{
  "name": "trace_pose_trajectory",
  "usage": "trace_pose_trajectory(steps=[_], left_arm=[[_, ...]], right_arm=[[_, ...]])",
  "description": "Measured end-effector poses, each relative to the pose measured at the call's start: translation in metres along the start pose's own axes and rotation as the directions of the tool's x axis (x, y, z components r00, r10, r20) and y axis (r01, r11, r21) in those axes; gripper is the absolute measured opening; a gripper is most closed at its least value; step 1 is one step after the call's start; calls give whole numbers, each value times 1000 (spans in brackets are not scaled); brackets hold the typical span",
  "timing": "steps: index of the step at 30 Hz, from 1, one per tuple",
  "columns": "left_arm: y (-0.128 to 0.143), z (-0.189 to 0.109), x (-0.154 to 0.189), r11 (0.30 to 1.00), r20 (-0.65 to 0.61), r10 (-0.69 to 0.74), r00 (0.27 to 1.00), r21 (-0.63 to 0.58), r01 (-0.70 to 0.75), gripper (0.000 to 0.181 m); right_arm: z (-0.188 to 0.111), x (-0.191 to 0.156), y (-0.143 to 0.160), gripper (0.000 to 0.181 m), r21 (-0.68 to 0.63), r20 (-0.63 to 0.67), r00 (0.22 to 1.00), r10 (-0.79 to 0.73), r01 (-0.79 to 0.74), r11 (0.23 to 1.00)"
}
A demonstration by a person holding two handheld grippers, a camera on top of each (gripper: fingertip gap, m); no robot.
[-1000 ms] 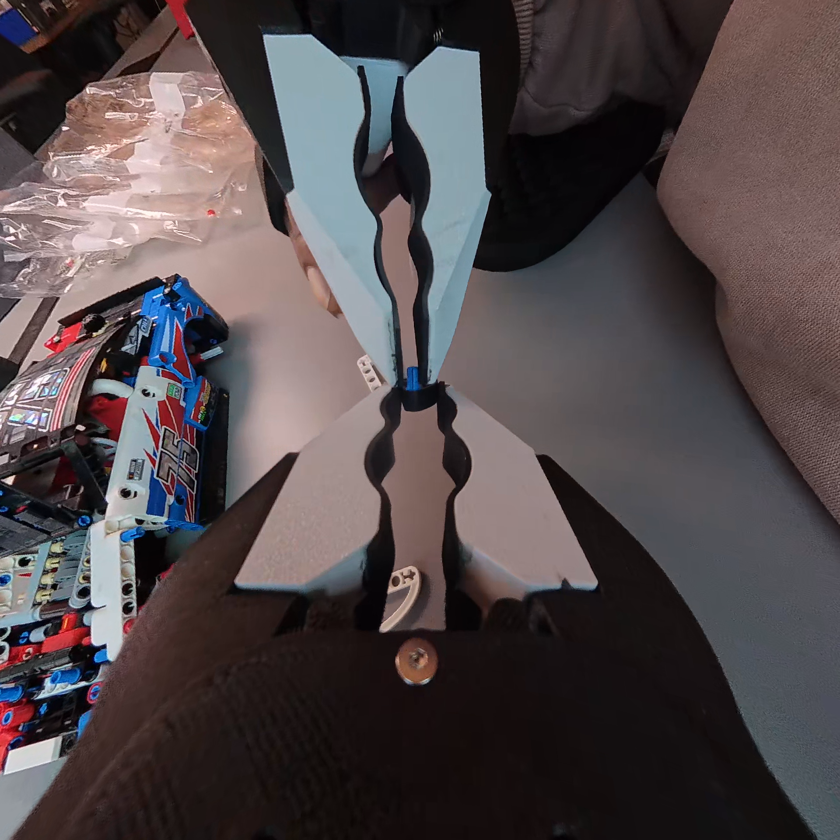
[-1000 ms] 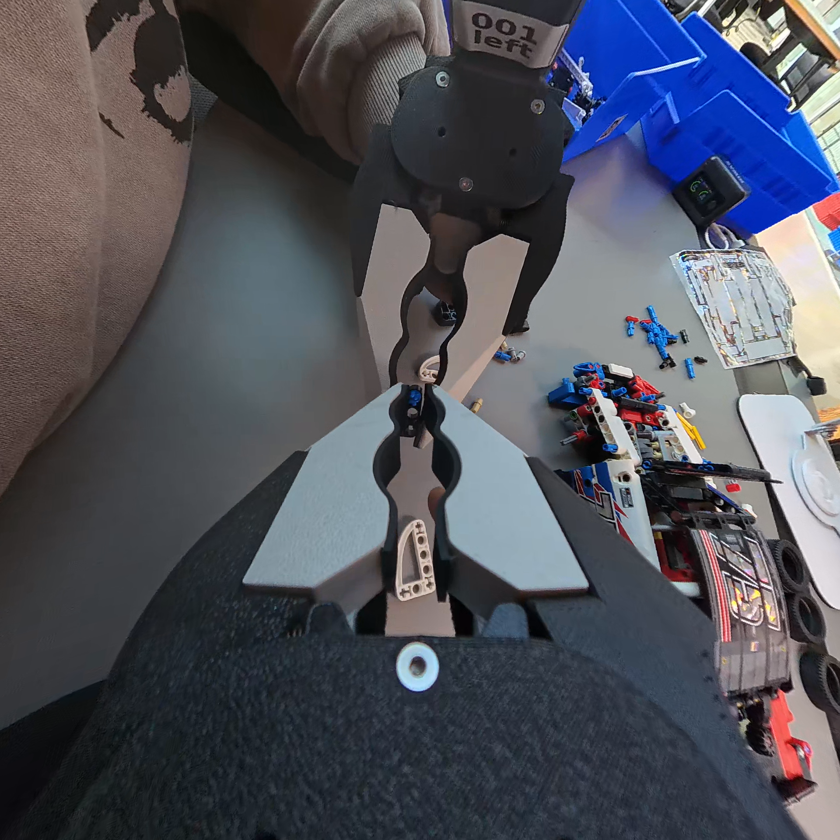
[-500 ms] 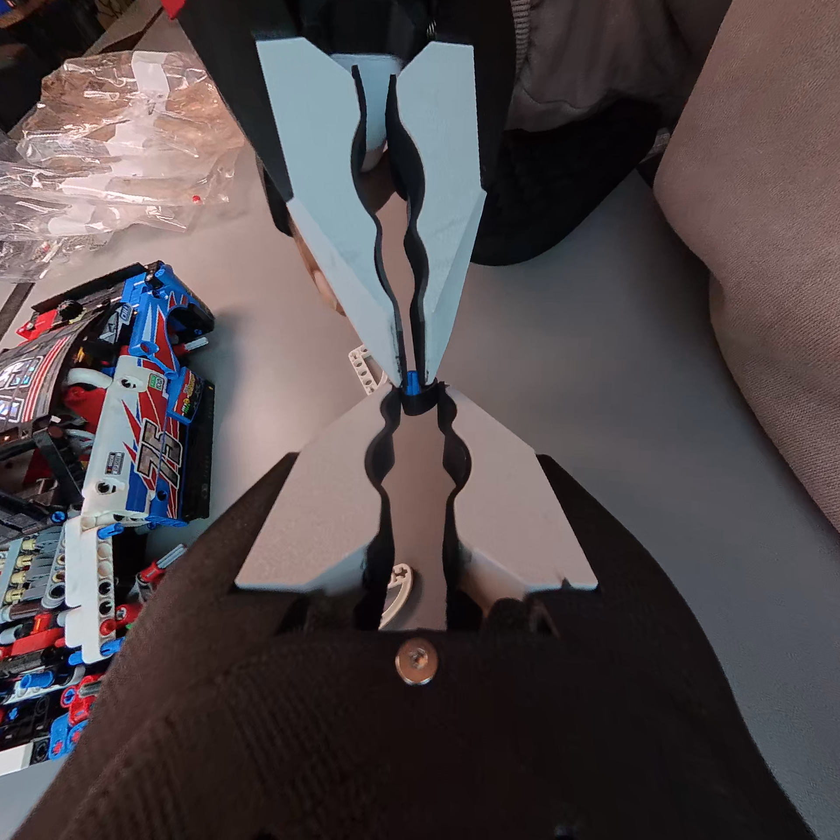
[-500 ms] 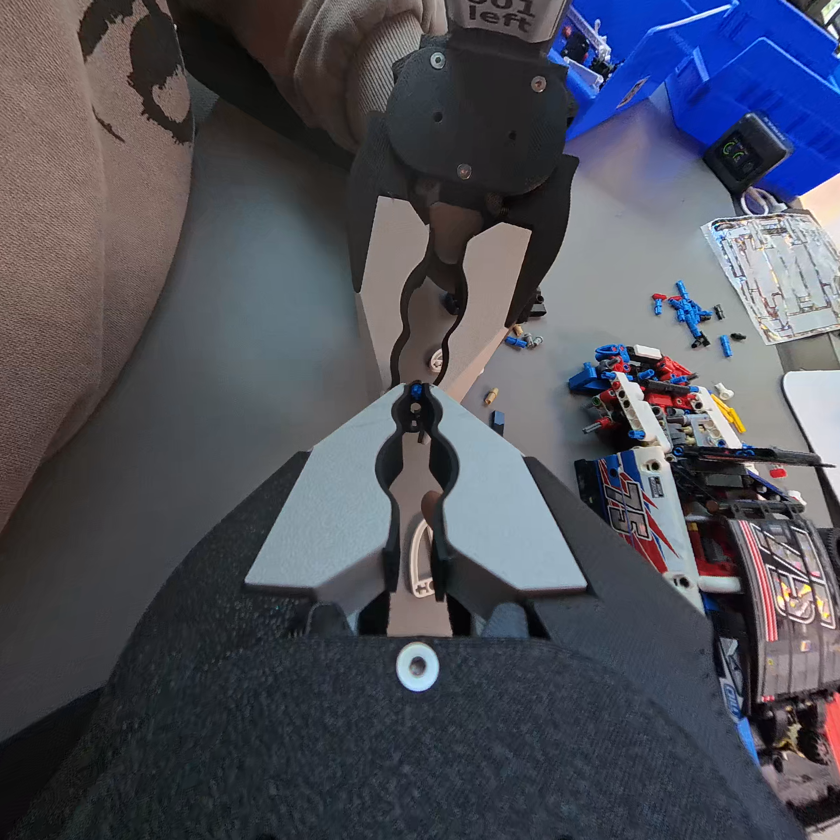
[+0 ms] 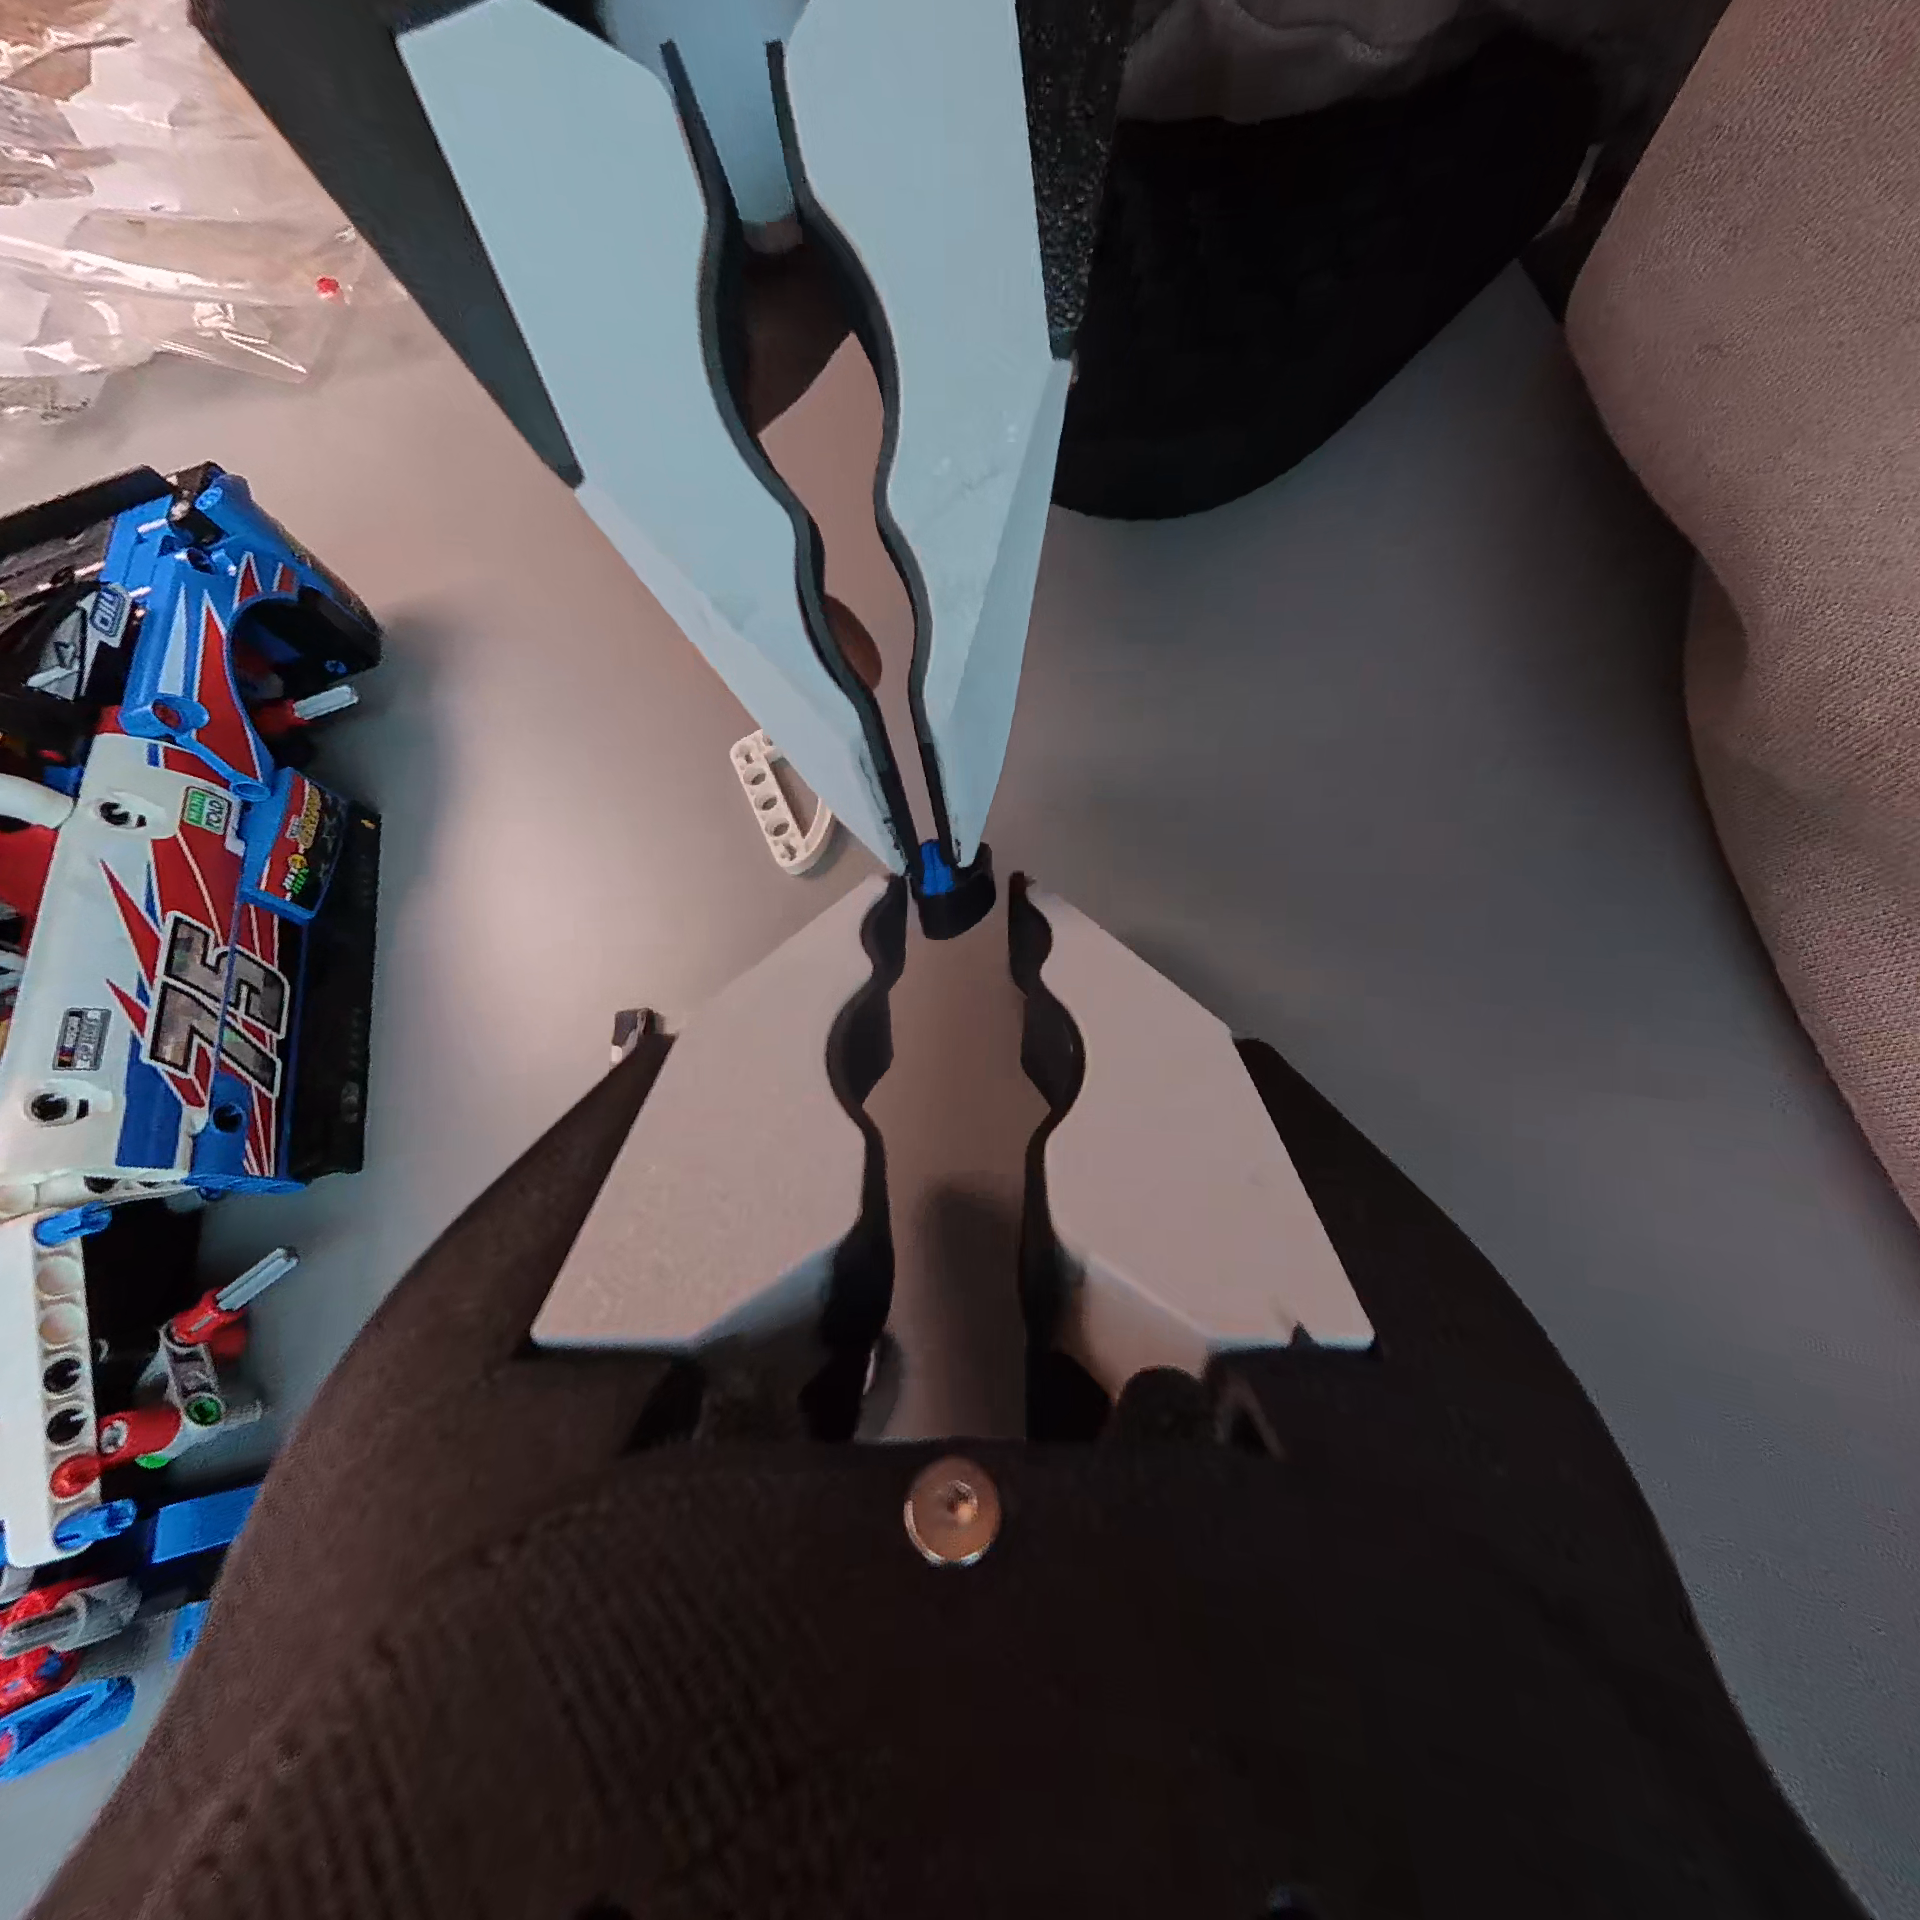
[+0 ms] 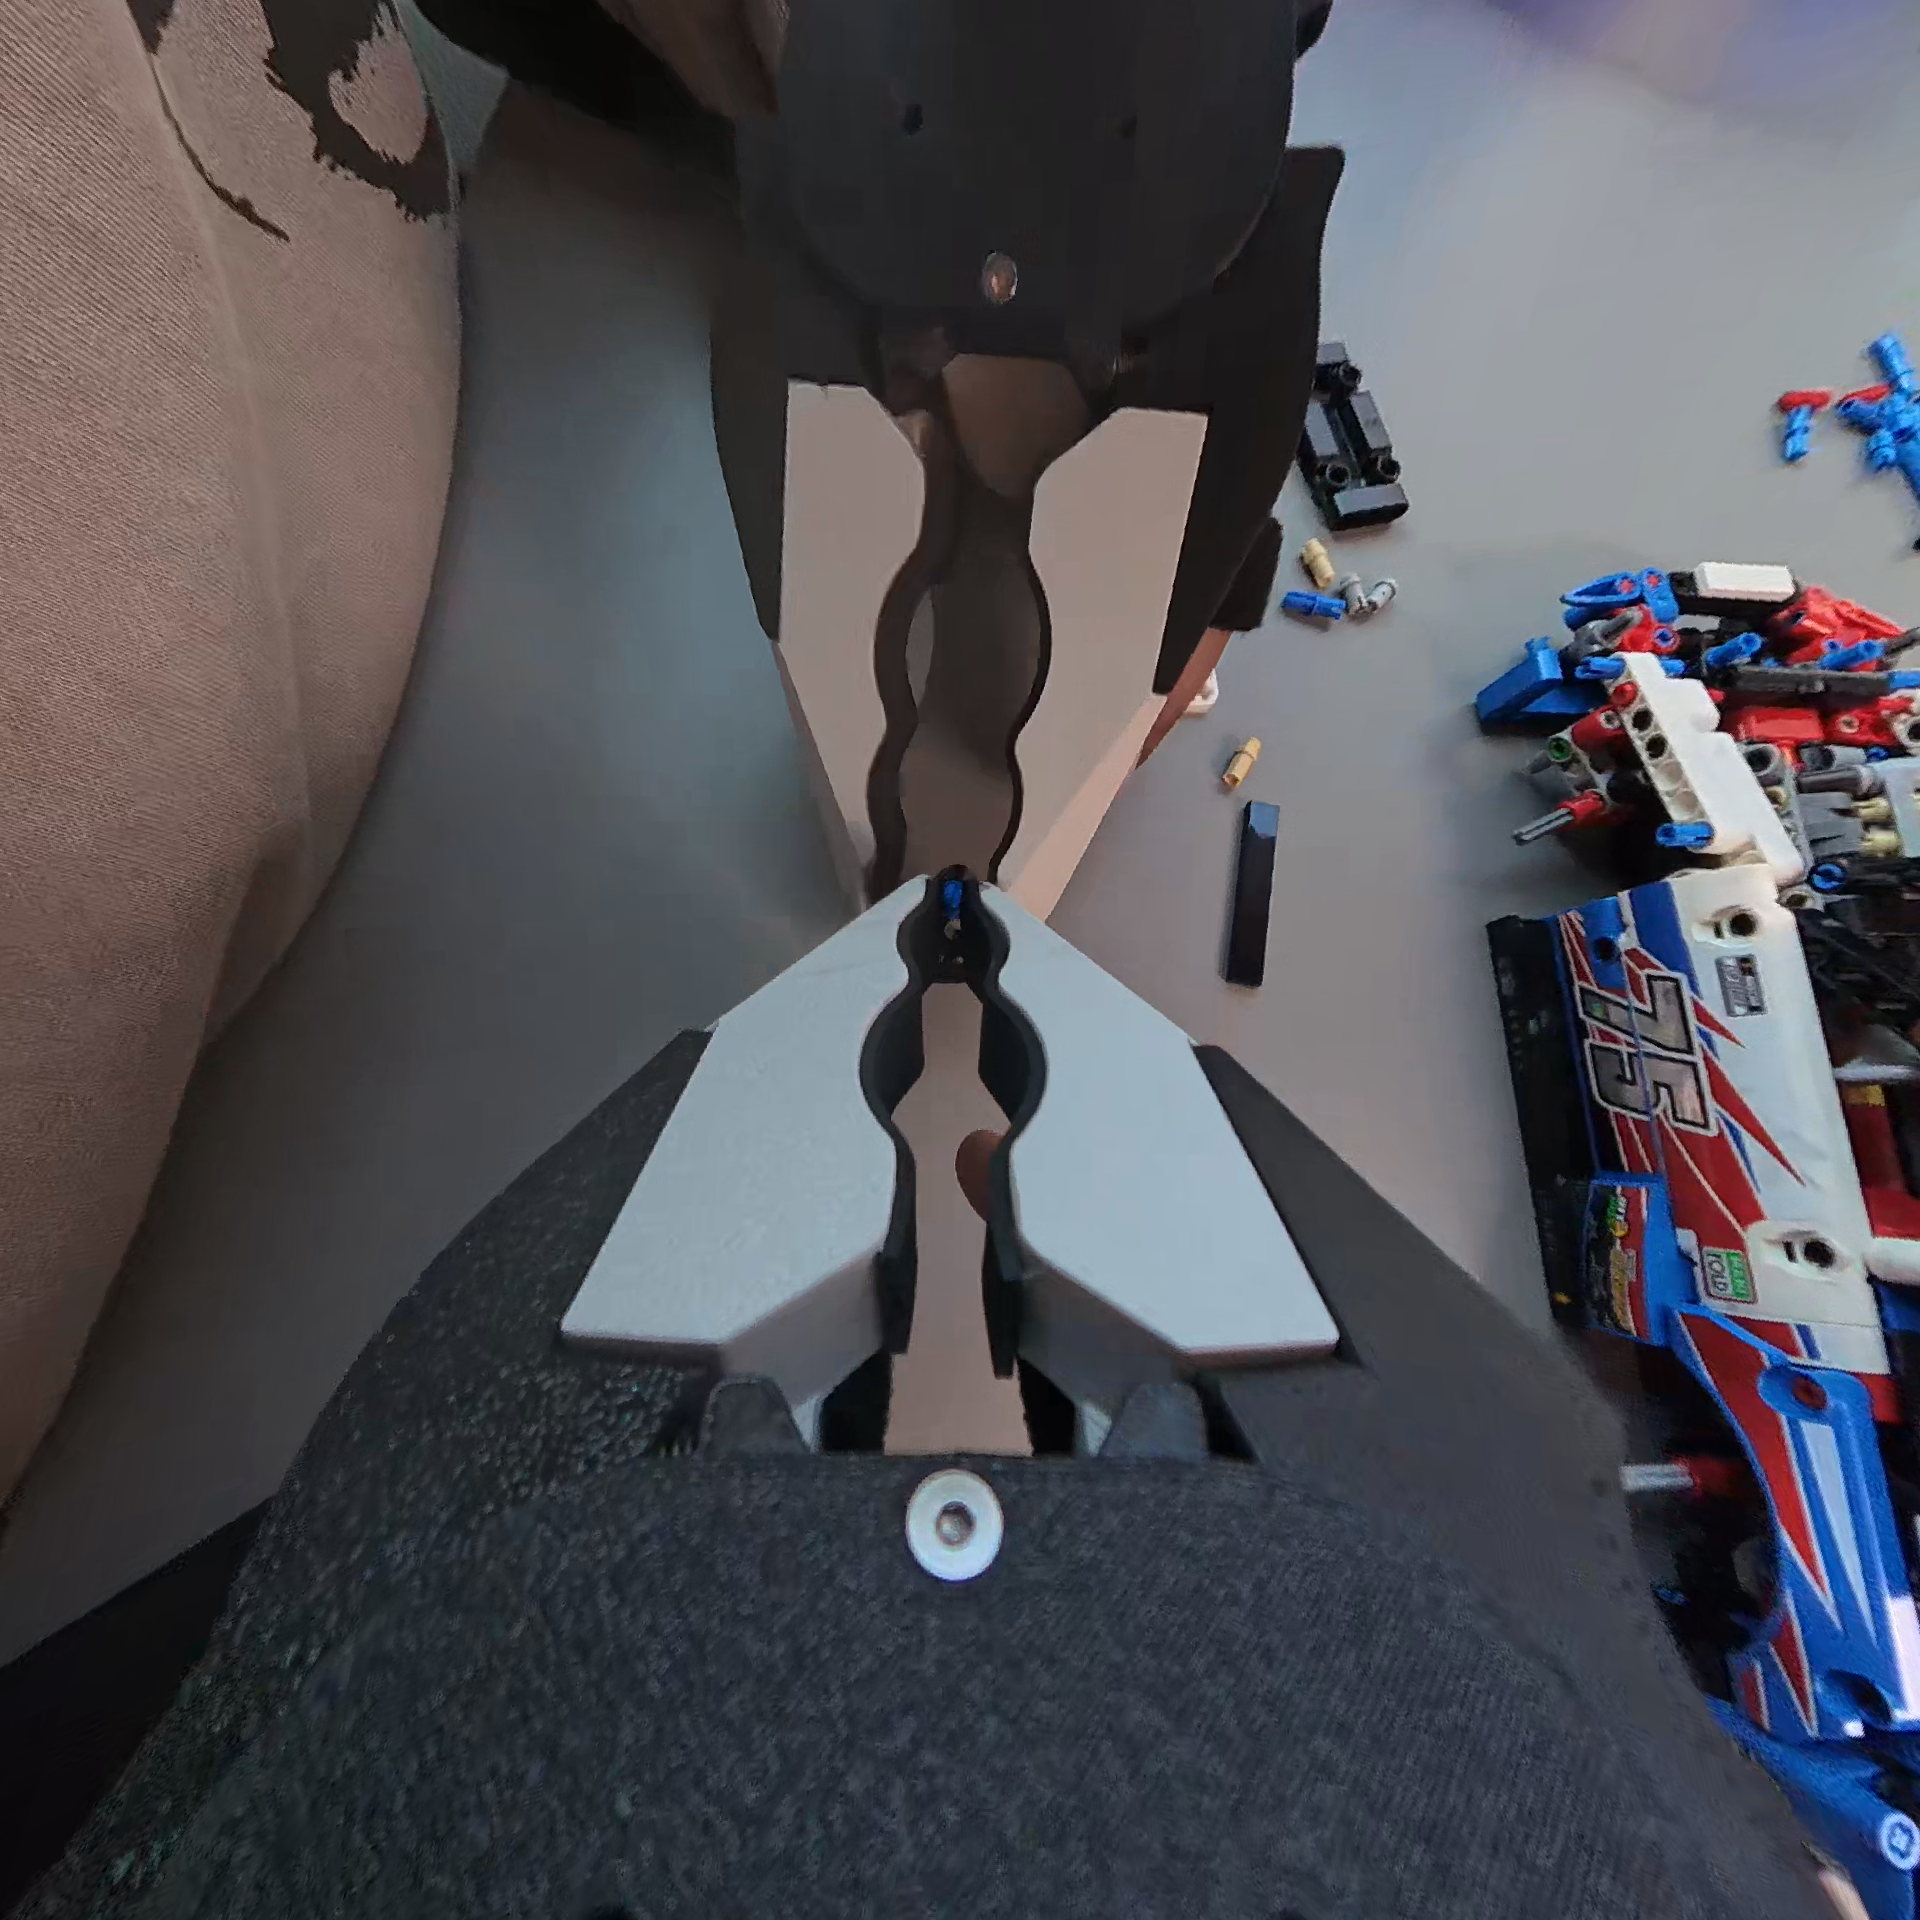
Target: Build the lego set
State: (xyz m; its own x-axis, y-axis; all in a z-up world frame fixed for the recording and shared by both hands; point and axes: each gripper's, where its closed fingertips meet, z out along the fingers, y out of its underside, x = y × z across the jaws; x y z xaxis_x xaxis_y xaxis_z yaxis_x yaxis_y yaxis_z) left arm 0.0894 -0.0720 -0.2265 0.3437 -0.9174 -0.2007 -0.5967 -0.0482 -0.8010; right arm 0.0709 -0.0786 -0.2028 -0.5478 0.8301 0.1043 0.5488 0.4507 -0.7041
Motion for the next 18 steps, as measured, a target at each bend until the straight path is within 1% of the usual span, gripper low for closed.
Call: trace_pose_trajectory(steps=[1, 4, 6, 9, 11, 13, 14, 15, 18], left_arm=[[0, -1, 0, 1000, -2, -5, 1000, -2, 5, 24], [0, -6, -2, 999, -18, -47, 999, 4, 47, 31], [3, -7, -3, 998, -23, -69, 997, -12, 69, 30], [10, -5, -2, 997, -16, -65, 998, -51, 64, 26], [12, -5, -2, 996, -10, -69, 998, -54, 68, 26], [12, -6, -4, 995, -3, -83, 997, -51, 82, 22], [12, -6, -5, 995, 1, -89, 996, -49, 89, 22], [13, -7, -6, 994, 5, -94, 996, -50, 94, 21], [14, -7, -9, 993, 13, -100, 995, -55, 101, 21]], right_arm=[[1, 1, 5, 0, -39, -1, 1000, 1, -2, 999], [10, 1, 15, 0, -132, 20, 1000, 9, -6, 991], [17, 2, 20, 1, -181, 15, 1000, -3, 5, 984], [22, 4, 17, 3, -163, 1, 1000, -9, 9, 987], [15, 5, 15, 8, -126, -1, 1000, 1, -1, 992], [-1, 11, 9, 17, -57, -25, 999, 31, -32, 998], [-11, 17, 10, 18, -37, -47, 998, 44, -45, 998], [-19, 22, 15, 18, -37, -68, 996, 53, -56, 998], [-30, 30, 50, 26, -127, -86, 992, 93, -104, 986]])
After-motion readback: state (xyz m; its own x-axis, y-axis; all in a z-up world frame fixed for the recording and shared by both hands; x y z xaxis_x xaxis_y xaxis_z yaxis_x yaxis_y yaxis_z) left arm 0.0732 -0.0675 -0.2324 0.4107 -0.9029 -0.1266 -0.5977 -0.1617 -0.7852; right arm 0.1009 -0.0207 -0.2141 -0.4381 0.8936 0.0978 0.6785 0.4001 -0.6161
